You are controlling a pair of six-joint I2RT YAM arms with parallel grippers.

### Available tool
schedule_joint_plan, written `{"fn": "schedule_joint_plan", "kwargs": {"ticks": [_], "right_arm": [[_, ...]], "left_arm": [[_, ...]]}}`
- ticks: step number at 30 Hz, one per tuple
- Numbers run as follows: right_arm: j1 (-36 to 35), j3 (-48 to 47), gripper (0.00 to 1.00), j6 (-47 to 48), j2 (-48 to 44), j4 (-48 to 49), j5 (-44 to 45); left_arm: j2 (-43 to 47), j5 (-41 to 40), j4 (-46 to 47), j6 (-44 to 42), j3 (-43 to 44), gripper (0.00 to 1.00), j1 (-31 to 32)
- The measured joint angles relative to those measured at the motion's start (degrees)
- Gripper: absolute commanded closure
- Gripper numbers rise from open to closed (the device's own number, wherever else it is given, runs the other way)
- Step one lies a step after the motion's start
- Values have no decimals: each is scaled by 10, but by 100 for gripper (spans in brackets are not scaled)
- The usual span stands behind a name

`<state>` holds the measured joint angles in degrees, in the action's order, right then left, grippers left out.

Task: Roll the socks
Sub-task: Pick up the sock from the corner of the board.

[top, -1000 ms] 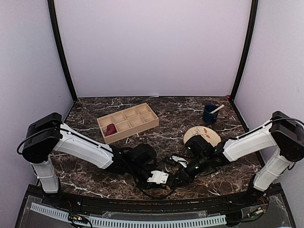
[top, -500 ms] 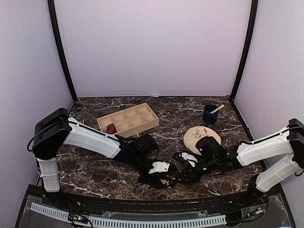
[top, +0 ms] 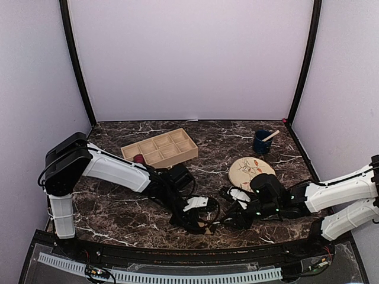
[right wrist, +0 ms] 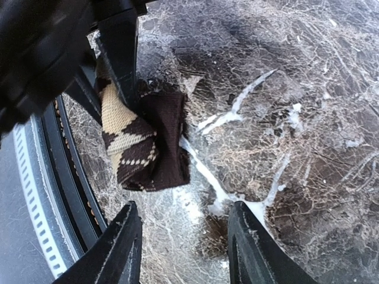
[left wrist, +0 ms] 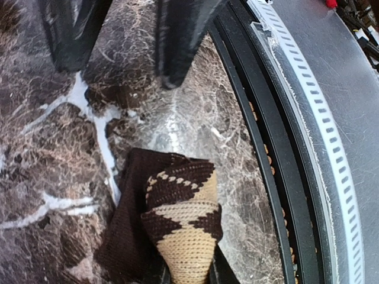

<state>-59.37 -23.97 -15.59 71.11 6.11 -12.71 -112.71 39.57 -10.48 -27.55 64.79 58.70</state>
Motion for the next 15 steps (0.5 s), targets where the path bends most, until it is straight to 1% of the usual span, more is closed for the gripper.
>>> {"fn": "schedule_joint_plan", "kwargs": {"ticks": [7,12,15], "right_arm": [[-4,0,54,-6,-17,2,26],[-5,0,54,-12,-20,4,38],[-5,0,54,-13,-20,4,43]], "left_arm": [[7,22,2,47,-9,100,-38],[60,32,28,104,-47,100,-102],[104,16,52,140,-61,100,-139]]}}
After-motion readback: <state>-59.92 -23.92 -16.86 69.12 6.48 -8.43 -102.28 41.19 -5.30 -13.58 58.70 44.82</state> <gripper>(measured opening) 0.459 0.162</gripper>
